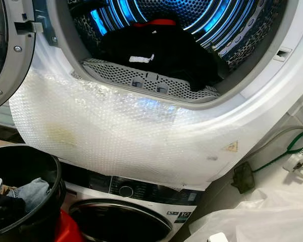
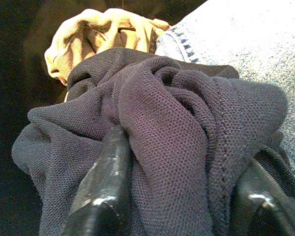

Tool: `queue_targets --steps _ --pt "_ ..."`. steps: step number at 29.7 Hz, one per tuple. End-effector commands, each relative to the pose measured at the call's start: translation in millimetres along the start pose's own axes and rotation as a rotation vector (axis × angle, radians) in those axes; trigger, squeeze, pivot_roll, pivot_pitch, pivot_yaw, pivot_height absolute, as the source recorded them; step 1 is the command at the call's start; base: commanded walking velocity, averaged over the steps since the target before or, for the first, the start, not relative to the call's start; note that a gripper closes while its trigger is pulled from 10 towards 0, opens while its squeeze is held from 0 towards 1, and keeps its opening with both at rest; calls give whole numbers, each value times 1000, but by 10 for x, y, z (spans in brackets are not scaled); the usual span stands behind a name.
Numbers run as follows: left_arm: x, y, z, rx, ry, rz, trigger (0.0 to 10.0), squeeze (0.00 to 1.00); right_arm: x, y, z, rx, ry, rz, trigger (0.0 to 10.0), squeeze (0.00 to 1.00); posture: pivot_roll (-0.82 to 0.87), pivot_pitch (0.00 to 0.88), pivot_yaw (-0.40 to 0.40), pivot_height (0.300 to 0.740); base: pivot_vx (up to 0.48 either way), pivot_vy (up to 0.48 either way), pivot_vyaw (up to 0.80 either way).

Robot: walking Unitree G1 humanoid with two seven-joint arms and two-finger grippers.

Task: Clothes washing

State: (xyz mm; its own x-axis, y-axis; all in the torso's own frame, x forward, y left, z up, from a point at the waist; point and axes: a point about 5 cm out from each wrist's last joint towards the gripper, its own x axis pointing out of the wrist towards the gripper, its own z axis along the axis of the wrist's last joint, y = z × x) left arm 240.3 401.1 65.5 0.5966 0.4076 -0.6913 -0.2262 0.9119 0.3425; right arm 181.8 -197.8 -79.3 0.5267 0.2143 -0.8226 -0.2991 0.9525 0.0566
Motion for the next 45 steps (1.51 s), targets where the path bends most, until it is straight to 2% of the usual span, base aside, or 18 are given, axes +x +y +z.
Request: queue_targets --steps 1,15,30,33,35,36,38,39,43,44,45 --pt "46 -172 -178 -3 83 -56 0 0 -26 -54 -33 11 2 -21 10000 0 61 16 -227 740 0 0 0" --pt "75 -291 -168 -15 70 -59 0 0 -40 -99 -30 9 5 -37 10000 0 56 4 -226 740 0 0 0" --pt "69 -241 -115 -22 35 -22 0 0 -16 -69 13 6 4 -31 10000 0 86 5 -225 740 0 0 0" --pt "56 -171 -13 -6 -17 41 0 0 -3 -51 51 11 -10 -30 10000 0 65 19 -208 740 0 0 0" --pt "33 -124 176 -10 -125 106 0 0 5 -35 68 19 -20 -26 10000 0 65 21 -204 740 0 0 0" --pt "-11 -65 347 -57 -231 162 0 0 5 -22 51 24 -19 -24 10000 0 65 45 -199 740 0 0 0" --pt "-52 -38 451 -91 -315 194 0 0 3 -8 17 28 -14 -23 10000 0 66 51 -196 740 0 0 0" --pt "-139 -30 568 -110 -416 228 0 0 -7 2 -40 32 -1 -18 10000 0 74 61 -199 740 0 0 0" --pt "-223 -24 623 -107 -483 262 0 0 -14 12 -86 32 10 -16 10000 0 83 59 -196 740 0 0 0" --pt "-327 -45 700 -127 -558 268 0 0 -16 12 -101 33 17 -18 10000 0 82 59 -194 740 0 0 0" --pt "-438 -129 790 -144 -645 204 0 0 -11 9 -80 36 13 -21 10000 0 82 55 -185 740 0 0 0"
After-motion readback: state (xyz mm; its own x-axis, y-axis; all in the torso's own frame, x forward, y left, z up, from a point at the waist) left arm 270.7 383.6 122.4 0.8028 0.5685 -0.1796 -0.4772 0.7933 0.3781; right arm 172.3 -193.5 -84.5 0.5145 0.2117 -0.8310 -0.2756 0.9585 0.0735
